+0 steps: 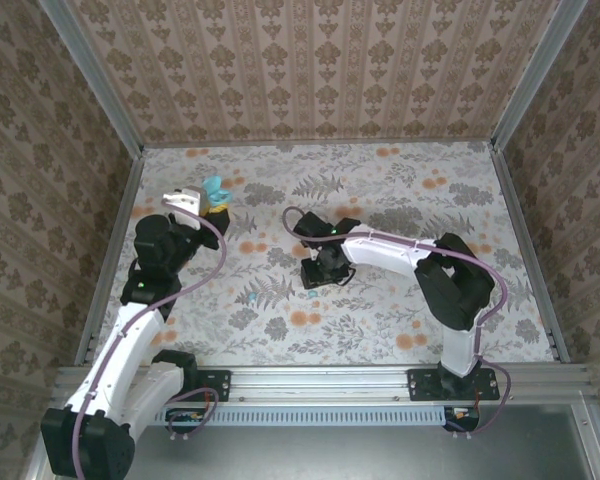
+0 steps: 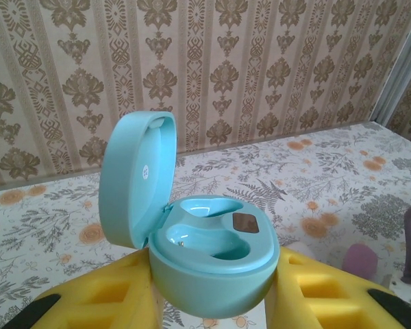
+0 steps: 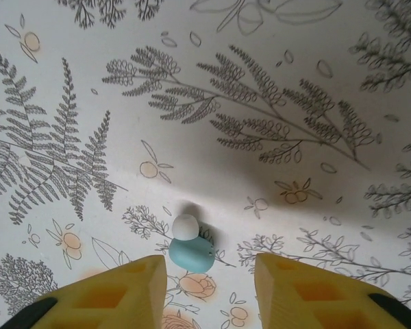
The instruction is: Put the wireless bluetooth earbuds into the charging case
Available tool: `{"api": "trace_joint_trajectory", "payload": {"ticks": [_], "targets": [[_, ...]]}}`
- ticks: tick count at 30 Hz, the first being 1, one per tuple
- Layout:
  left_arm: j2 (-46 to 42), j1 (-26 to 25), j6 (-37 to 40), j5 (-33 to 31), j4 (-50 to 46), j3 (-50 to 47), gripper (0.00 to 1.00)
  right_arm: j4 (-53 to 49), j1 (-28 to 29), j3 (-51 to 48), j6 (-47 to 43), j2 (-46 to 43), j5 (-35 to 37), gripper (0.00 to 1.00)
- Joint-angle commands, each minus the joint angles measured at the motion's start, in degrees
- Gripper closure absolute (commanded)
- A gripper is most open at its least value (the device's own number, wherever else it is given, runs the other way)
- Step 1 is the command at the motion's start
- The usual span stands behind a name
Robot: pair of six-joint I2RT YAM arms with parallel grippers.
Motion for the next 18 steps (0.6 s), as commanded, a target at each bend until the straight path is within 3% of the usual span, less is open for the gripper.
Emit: {"api": "trace_joint_trajectory", "payload": {"ticks": [1, 11, 18], "targets": [[0.5, -0.4, -0.4, 0.8, 1.6, 0.6, 0.62, 0.0, 1.3, -0.5, 3.7, 1.5, 1.9, 0.58], [1.4, -0.5, -0.4, 1.1, 1.9, 1.0, 0.62, -2.1, 2.7, 1.2, 5.5, 6.8, 3.9, 0.58], [1.4, -0.5, -0.1, 0.8, 1.7, 1.3, 0.62, -4.6, 1.7, -1.7, 3.4, 3.4, 7.5, 0.61]]}}
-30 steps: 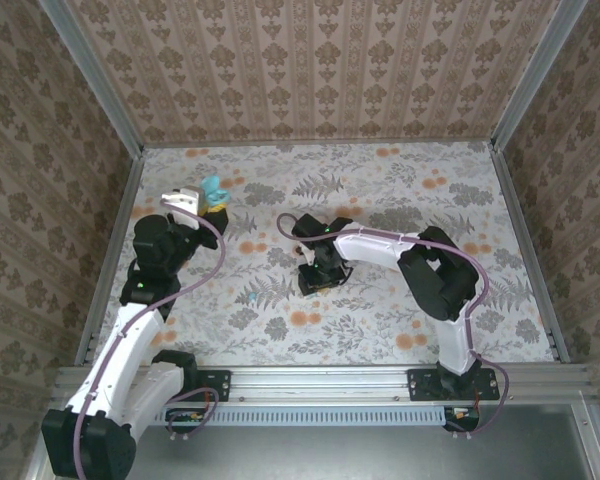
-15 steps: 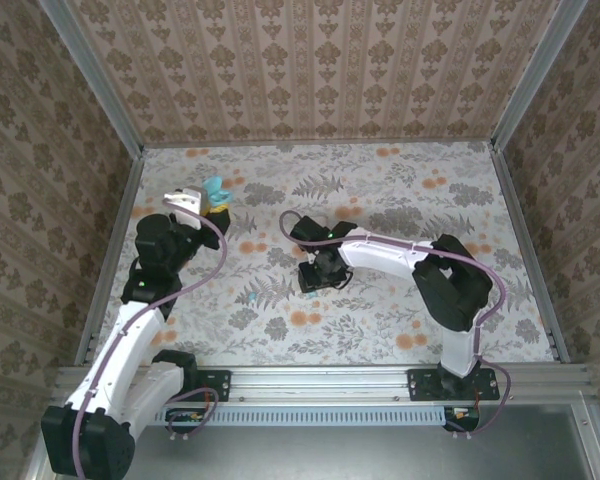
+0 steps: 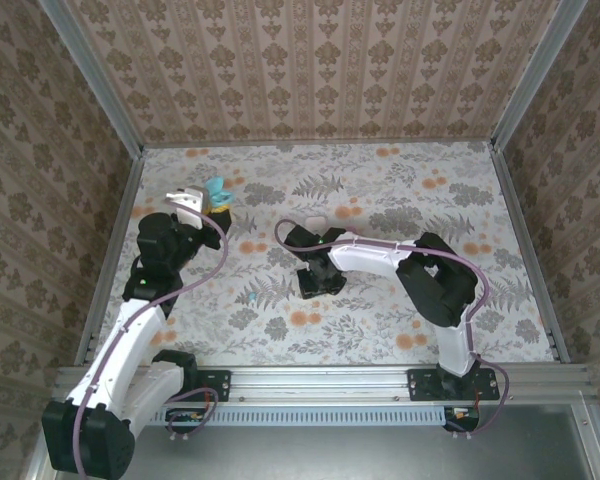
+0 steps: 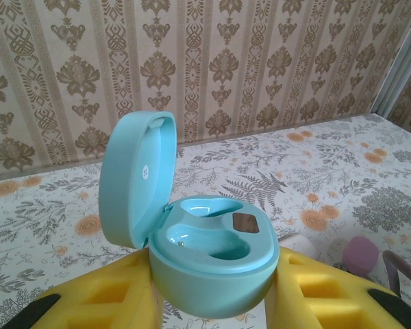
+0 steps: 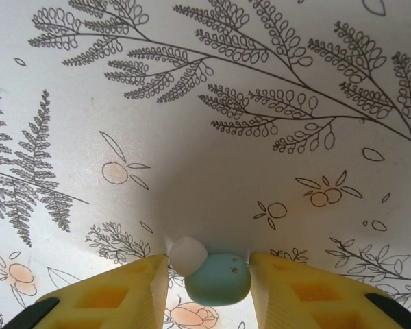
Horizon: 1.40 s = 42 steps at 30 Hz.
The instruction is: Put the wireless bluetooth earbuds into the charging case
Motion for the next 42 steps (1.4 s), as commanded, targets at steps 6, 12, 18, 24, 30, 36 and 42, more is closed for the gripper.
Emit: {"api": "trace_joint_trajectory", "payload": {"ticks": [6, 12, 18, 24, 30, 36, 42], "targets": [[0.6, -0.6, -0.3, 0.8, 2.3, 1.3, 0.62, -3.0, -4.0, -6.3, -0.3, -5.5, 4.0, 0.61], [1.3, -0.6, -0.1, 1.5, 2.2, 1.9, 0.62, 3.1, -5.7, -8.1, -0.4, -7.8, -3.3, 0.57], [2.0, -0.9, -0.5, 2.0, 3.0, 1.8, 0.62, 9.9, -8.4, -16.8, 13.7, -15.6, -5.0, 0.55], [2.6, -1.0, -0.6, 2.2, 3.7, 1.7, 0.62, 15.9, -8.7, -23.4, 25.4, -21.0, -3.8, 0.57], [3.1, -1.0, -0.7, 2.6, 3.9, 1.8, 0.62, 21.6, -8.7, -25.0, 29.6, -18.7, -7.3, 0.59], [2.6, -1.1, -0.6, 2.2, 3.6, 1.5, 0.62, 24.7, -8.8, -27.2, 32.6, -17.3, -8.2, 0.64], [2.8, -1.0, -0.4, 1.9, 3.4, 1.6, 0.62, 23.8, -8.8, -27.0, 32.3, -16.9, -7.0, 0.65]]}}
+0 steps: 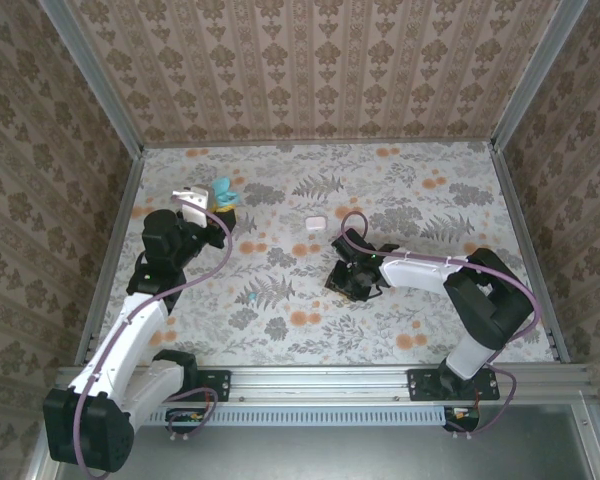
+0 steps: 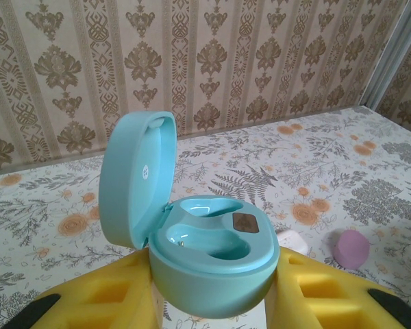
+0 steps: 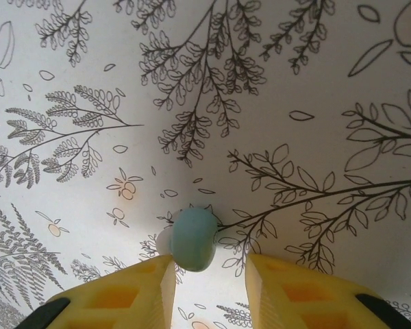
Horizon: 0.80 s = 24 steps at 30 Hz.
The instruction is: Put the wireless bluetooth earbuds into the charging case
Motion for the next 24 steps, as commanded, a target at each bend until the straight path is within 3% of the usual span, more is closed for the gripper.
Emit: {"api": "trace_joint_trajectory", "payload": {"ticks": [1, 12, 24], "targets": [[-0.2, -0.4, -0.4, 0.3, 1.6, 1.5, 0.62, 0.4, -0.1, -0.3, 1.1, 1.0, 0.4, 0.65], [-0.2, -0.4, -0.1, 0.0, 1.4, 1.5, 0.62, -8.5, -0.3, 8.2, -9.9, 5.3, 3.7, 0.66], [-0.3, -0.3, -0.1, 0.0, 1.3, 1.4, 0.62, -9.5, -0.6, 9.2, -12.1, 7.8, 3.4, 0.72]]}}
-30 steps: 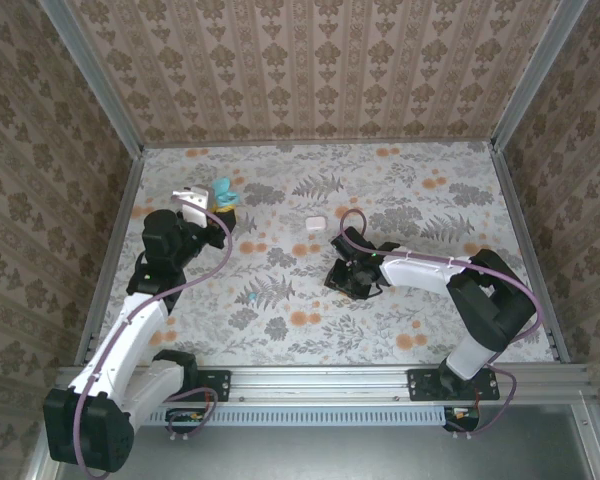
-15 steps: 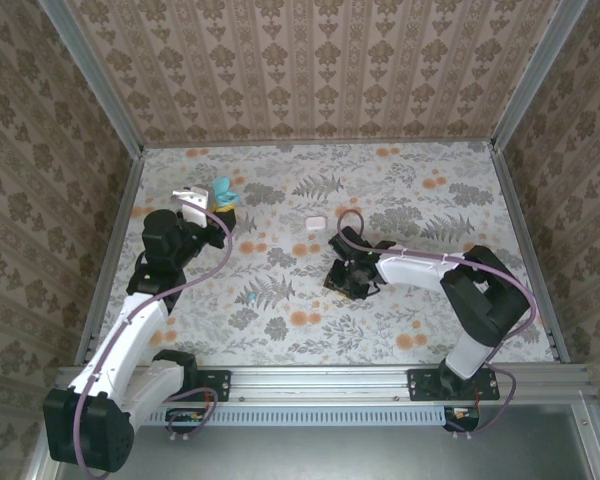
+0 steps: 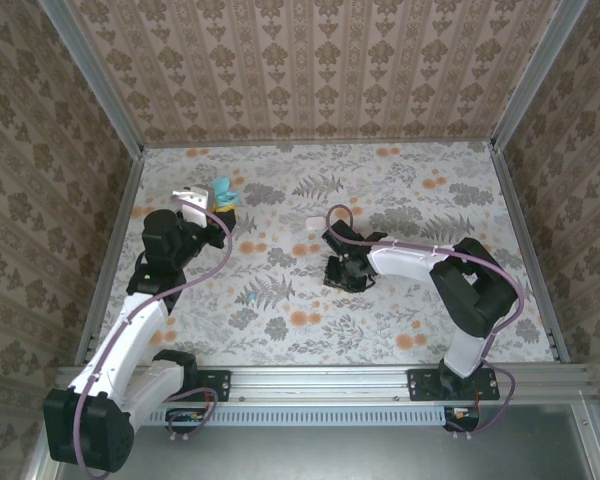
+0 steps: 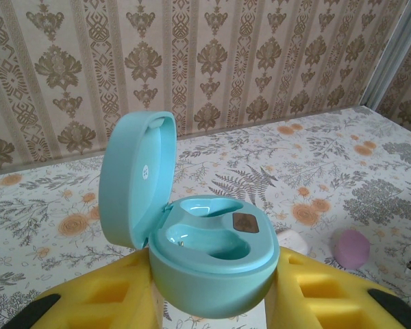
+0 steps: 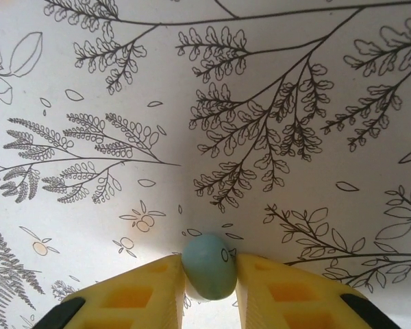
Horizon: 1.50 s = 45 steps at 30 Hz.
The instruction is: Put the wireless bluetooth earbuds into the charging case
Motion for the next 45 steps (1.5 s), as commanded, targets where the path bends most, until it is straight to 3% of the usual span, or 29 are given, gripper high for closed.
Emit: {"api": "trace_joint_trajectory", "payload": {"ticks": [1, 21, 30, 36, 45], "targets": [[-0.3, -0.3, -0.1, 0.1, 1.3, 1.3, 0.62, -1.7, -0.2, 0.5, -1.4, 1.7, 0.7, 0.71], [0.1, -0.3, -0.1, 0.3, 1.2, 1.7, 0.62, -12.3, -1.8, 8.7, -13.7, 5.7, 4.2, 0.64], [0.5, -0.3, -0.1, 0.7, 1.0, 2.1, 0.62, -9.4, -1.8, 8.5, -13.7, 7.6, -0.2, 0.73], [1.0, -0.4, -0.1, 1.5, 1.3, 2.2, 0.62, -10.5, -1.8, 9.2, -15.2, 8.1, 0.2, 0.73], [5.6, -4.2, 3.1, 7.6, 1.7, 3.6, 0.63, -14.0, -1.8, 10.7, -16.6, -0.2, 3.8, 0.78]]}}
